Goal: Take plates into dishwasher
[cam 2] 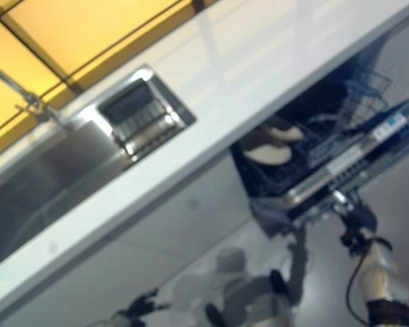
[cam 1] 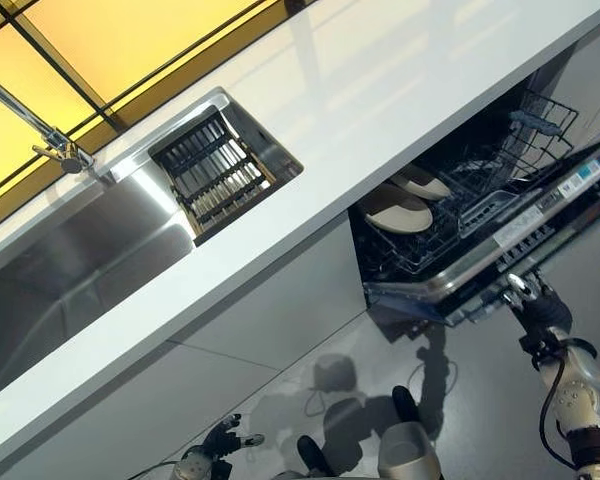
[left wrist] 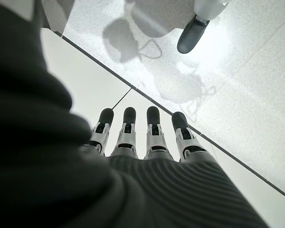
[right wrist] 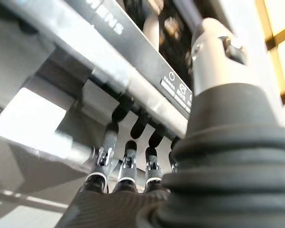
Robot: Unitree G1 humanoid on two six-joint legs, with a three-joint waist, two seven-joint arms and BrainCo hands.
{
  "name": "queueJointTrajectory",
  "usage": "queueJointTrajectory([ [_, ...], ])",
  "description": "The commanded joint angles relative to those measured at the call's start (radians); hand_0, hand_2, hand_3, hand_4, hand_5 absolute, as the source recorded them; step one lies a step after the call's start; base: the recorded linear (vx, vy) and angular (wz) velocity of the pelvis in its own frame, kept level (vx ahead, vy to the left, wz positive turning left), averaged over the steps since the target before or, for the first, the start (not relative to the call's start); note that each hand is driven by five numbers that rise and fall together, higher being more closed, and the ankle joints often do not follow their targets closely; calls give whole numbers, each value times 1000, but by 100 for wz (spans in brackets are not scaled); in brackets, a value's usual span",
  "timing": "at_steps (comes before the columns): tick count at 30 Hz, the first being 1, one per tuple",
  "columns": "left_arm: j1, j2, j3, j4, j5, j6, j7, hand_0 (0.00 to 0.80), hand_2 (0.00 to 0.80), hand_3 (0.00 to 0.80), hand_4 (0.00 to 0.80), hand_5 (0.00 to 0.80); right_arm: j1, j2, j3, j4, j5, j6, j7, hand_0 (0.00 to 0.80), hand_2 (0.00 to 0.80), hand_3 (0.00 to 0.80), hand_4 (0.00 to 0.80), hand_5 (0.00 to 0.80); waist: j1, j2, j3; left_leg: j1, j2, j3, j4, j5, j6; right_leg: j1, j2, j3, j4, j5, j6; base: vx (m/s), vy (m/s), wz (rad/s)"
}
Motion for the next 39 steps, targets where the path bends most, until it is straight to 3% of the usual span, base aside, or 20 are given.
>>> queueJointTrajectory([
  [1,-86,70,3,42,11,-31,24,0,0,0,0,0,-287,22,31,-49,-22,-44,53,0,0,0,0,0,86,-89,-17,65,-11,1,38,-76,-9,-35,21,-32,72,-83,-26,-4,-28,4],
  [25,-92,71,10,91,16,-63,25,0,0,0,0,0,-294,16,46,-28,-5,-51,70,0,0,0,0,0,95,-96,-26,74,-12,-6,26,-71,-11,-13,15,-45,64,-87,-22,-3,-3,7],
  [27,-92,74,17,93,16,-65,22,0,0,0,0,0,-293,16,50,-26,-2,-17,124,0,0,0,0,0,96,-97,-28,74,-11,-5,25,-70,-13,-14,14,-47,63,-87,-21,0,0,0],
  [29,-93,77,24,94,12,-65,21,0,0,0,0,0,-272,26,91,-42,-22,80,243,0,0,0,0,0,98,-101,-28,72,-11,-6,20,-64,-14,-12,15,-48,62,-87,-20,0,0,0],
  [36,-73,91,69,87,9,-64,25,0,0,0,0,0,-63,91,173,-63,-56,184,466,0,0,0,0,0,95,-131,-27,77,-6,4,17,-56,-13,-5,11,-67,69,-89,-18,-6,5,2],
  [39,-70,89,92,101,16,-71,31,0,0,0,0,0,21,132,199,-24,-124,191,508,0,0,0,0,0,90,-144,-26,78,-4,9,16,-53,-13,-2,9,-74,71,-89,-15,-11,10,1],
])
